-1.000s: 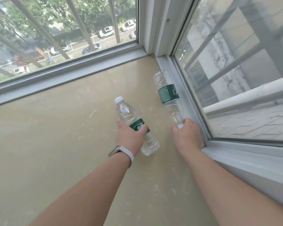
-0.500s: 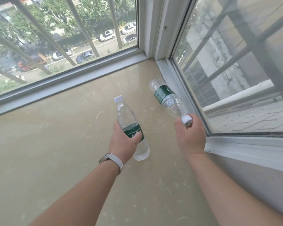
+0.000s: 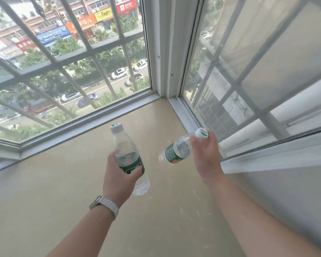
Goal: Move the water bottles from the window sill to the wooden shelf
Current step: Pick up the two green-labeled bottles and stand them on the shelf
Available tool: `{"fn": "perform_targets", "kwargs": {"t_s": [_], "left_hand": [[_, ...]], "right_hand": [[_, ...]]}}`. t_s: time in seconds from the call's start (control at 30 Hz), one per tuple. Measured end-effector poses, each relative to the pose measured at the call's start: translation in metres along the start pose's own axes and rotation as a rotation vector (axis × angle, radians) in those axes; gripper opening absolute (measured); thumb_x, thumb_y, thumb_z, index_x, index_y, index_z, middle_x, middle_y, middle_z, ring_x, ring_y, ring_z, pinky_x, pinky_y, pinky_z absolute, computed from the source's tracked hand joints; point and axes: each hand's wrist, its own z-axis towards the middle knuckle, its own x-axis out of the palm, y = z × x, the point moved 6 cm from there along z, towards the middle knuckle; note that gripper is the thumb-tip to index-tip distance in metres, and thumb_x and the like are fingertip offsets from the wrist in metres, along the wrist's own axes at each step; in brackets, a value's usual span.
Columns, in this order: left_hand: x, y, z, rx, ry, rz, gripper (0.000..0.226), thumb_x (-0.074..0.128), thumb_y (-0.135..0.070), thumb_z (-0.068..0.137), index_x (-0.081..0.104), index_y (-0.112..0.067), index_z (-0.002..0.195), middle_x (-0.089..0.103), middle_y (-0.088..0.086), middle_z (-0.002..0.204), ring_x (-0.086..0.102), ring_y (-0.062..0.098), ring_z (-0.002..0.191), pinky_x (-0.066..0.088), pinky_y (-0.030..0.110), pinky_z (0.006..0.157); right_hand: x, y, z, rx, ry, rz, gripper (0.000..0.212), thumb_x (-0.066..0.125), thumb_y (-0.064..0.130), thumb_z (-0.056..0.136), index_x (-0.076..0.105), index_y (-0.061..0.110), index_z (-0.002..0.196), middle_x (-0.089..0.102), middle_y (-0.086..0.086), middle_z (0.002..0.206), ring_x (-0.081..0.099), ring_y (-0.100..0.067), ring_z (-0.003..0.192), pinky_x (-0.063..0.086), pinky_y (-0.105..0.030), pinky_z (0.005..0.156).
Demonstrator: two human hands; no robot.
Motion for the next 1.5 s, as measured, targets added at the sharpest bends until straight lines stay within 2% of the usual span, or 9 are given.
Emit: {"fn": "perform_targets", "kwargs": {"t_s": [0.23, 0.37, 0.47, 0.63, 0.8, 1.0, 1.13, 1.23, 1.5], "left_hand": [[-0.035, -0.036, -0.056, 0.080, 0.000, -0.022, 0.063, 0.080, -0.020, 0.070, 0.042, -0.033, 0.119, 0.062, -0.010, 0.107, 0.065, 0.012, 0.094, 0.053, 0.036, 0.079], [-0.052, -0.062, -0.090, 0.136, 0.014, -0.026, 0.073, 0.079, -0.029, 0.065, 0.037, -0.040, 0.123, 0.063, -0.011, 0.110, 0.065, 0.010, 0.097, 0.055, 0.038, 0.082], [-0.065, -0.079, -0.115, 0.189, 0.016, -0.007, 0.072, 0.074, -0.041, 0.057, 0.040, -0.042, 0.121, 0.064, -0.013, 0.108, 0.066, 0.006, 0.093, 0.058, 0.039, 0.078], [-0.091, -0.095, -0.154, 0.230, -0.003, 0.051, 0.068, 0.078, -0.024, 0.066, 0.041, -0.038, 0.122, 0.065, -0.011, 0.107, 0.065, -0.003, 0.083, 0.054, 0.028, 0.070], [-0.109, -0.100, -0.185, 0.249, -0.028, 0.077, 0.077, 0.076, -0.031, 0.064, 0.040, -0.034, 0.132, 0.063, -0.013, 0.111, 0.065, -0.002, 0.086, 0.057, 0.033, 0.073], [-0.127, -0.104, -0.211, 0.252, -0.086, 0.021, 0.062, 0.076, -0.024, 0.066, 0.042, -0.050, 0.112, 0.064, -0.014, 0.105, 0.065, -0.004, 0.082, 0.055, 0.028, 0.069], [-0.138, -0.098, -0.226, 0.245, -0.118, -0.004, 0.066, 0.074, -0.031, 0.062, 0.044, -0.044, 0.119, 0.065, -0.012, 0.107, 0.065, -0.001, 0.085, 0.057, 0.033, 0.072], [-0.143, -0.095, -0.235, 0.263, -0.131, -0.011, 0.061, 0.075, -0.028, 0.064, 0.044, -0.054, 0.109, 0.065, -0.011, 0.105, 0.066, 0.000, 0.083, 0.058, 0.035, 0.072], [-0.142, -0.103, -0.255, 0.414, 0.000, 0.002, 0.066, 0.078, -0.018, 0.070, 0.040, -0.043, 0.117, 0.064, -0.012, 0.105, 0.062, -0.007, 0.081, 0.049, 0.018, 0.062]], "right_hand": [[-0.019, 0.045, -0.039, 0.020, 0.033, 0.051, 0.012, 0.062, 0.029, 0.091, 0.056, 0.018, 0.092, 0.055, 0.006, 0.074, 0.052, -0.003, 0.063, 0.044, -0.029, 0.067], [-0.031, 0.069, -0.067, 0.069, 0.069, 0.151, 0.019, 0.066, 0.034, 0.087, 0.062, 0.016, 0.084, 0.061, 0.001, 0.078, 0.059, -0.009, 0.073, 0.054, -0.045, 0.076], [-0.041, 0.086, -0.083, 0.138, 0.058, 0.290, 0.015, 0.063, 0.029, 0.092, 0.062, 0.015, 0.086, 0.064, -0.002, 0.083, 0.064, -0.015, 0.083, 0.057, -0.043, 0.080], [-0.054, 0.115, -0.107, 0.126, 0.042, 0.412, 0.020, 0.061, 0.035, 0.093, 0.058, 0.016, 0.088, 0.067, -0.005, 0.090, 0.066, -0.017, 0.088, 0.058, -0.041, 0.080], [-0.058, 0.141, -0.119, 0.108, 0.058, 0.492, 0.024, 0.059, 0.041, 0.094, 0.058, 0.018, 0.090, 0.068, -0.006, 0.092, 0.067, -0.020, 0.089, 0.056, -0.040, 0.078], [-0.055, 0.159, -0.132, 0.059, 0.134, 0.514, 0.025, 0.058, 0.043, 0.091, 0.061, 0.019, 0.086, 0.068, -0.006, 0.093, 0.065, -0.018, 0.084, 0.051, -0.038, 0.077], [-0.056, 0.162, -0.144, 0.075, 0.161, 0.515, 0.025, 0.054, 0.044, 0.094, 0.061, 0.021, 0.086, 0.064, 0.000, 0.085, 0.062, -0.017, 0.084, 0.051, -0.043, 0.084], [-0.060, 0.165, -0.154, 0.058, 0.165, 0.463, 0.030, 0.055, 0.052, 0.087, 0.061, 0.022, 0.085, 0.063, -0.002, 0.082, 0.062, -0.022, 0.085, 0.052, -0.051, 0.090], [-0.100, 0.170, -0.212, -0.045, 0.089, 0.417, 0.019, 0.060, 0.032, 0.084, 0.056, 0.014, 0.087, 0.057, -0.006, 0.081, 0.060, -0.021, 0.072, 0.053, -0.037, 0.064]]}}
